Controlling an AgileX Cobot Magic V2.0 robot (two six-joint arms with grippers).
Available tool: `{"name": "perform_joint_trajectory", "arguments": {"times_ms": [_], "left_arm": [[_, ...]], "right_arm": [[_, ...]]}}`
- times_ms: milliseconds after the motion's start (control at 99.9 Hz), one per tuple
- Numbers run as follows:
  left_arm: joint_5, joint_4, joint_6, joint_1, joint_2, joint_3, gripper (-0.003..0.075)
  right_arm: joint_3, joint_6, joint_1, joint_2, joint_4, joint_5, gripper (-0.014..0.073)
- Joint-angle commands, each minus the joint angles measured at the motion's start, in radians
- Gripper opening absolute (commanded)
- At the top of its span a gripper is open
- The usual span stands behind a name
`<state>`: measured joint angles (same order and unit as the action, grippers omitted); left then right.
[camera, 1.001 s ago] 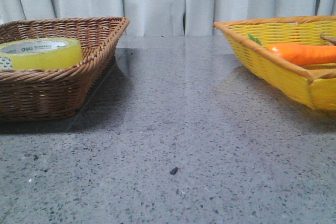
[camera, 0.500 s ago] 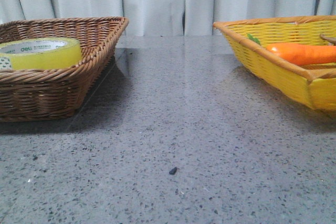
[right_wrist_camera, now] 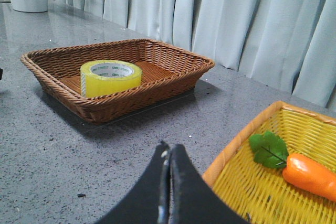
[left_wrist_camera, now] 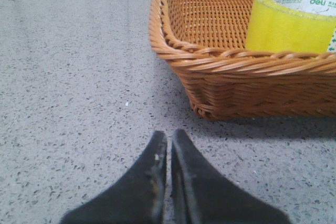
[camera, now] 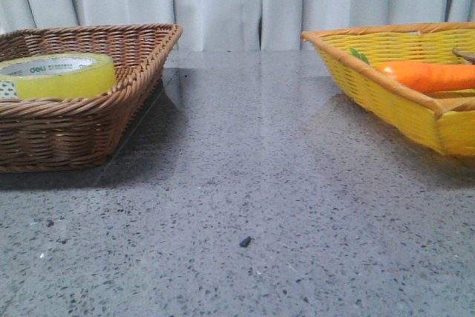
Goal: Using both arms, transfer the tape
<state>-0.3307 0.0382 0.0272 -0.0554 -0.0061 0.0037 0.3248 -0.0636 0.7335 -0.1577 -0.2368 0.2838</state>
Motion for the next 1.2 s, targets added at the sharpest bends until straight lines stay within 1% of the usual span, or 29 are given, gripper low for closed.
{"name": "perform_joint_trajectory", "arguments": {"times_ms": [0, 210, 280, 350, 490, 680, 771, 821, 881, 961, 1051, 1191], "left_arm": [[0.050, 0.011, 0.009, 0.002, -0.030, 0.009, -0.0021], [0.050, 0.011, 0.009, 0.002, -0.030, 0.009, -0.0021], [0.050, 0.011, 0.009, 0.002, -0.030, 0.009, -0.0021], [0.050, 0.011, 0.009, 0.002, -0.030, 0.009, -0.0021], [0.050, 0.011, 0.009, 0.002, -0.030, 0.009, -0.0021], [0.050, 0.011, 0.009, 0.002, -0.030, 0.009, -0.0021], [0.050, 0.011, 0.009, 0.002, -0.030, 0.009, -0.0021], [0.050, 0.011, 0.009, 0.002, -0.030, 0.009, -0.0021], [0.050, 0.011, 0.009, 0.002, -0.030, 0.009, -0.0021], [0.050, 0.011, 0.009, 0.002, -0.030, 0.009, -0.0021], [0.050, 0.011, 0.009, 0.002, -0.030, 0.009, -0.0020], [0.050, 0.011, 0.009, 0.002, -0.030, 0.009, -0.0021]], "right_arm": [[0.025, 0.003, -0.002, -0.008, -0.015, -0.080, -0.0067], [0.019, 0.003, -0.009, 0.003, -0.015, -0.086, -0.0067], [-0.006, 0.003, -0.038, 0.005, -0.015, -0.116, -0.0067], [-0.043, 0.003, -0.090, 0.005, -0.015, -0.157, -0.0067], [-0.141, 0.003, -0.260, 0.005, -0.013, -0.312, -0.0067], [-0.294, 0.003, -0.523, 0.007, 0.036, -0.614, -0.0067], [-0.359, 0.003, -0.621, 0.029, 0.050, -0.688, -0.0067], [-0.352, 0.001, -0.673, 0.052, 0.050, -0.607, -0.0067], [-0.356, 0.001, -0.712, 0.078, 0.050, -0.580, -0.0067], [-0.356, 0.001, -0.767, 0.129, 0.050, -0.489, -0.0067], [-0.356, 0.001, -0.793, 0.193, 0.050, -0.366, -0.0067], [-0.356, 0.001, -0.794, 0.189, 0.052, -0.178, -0.0067]]}}
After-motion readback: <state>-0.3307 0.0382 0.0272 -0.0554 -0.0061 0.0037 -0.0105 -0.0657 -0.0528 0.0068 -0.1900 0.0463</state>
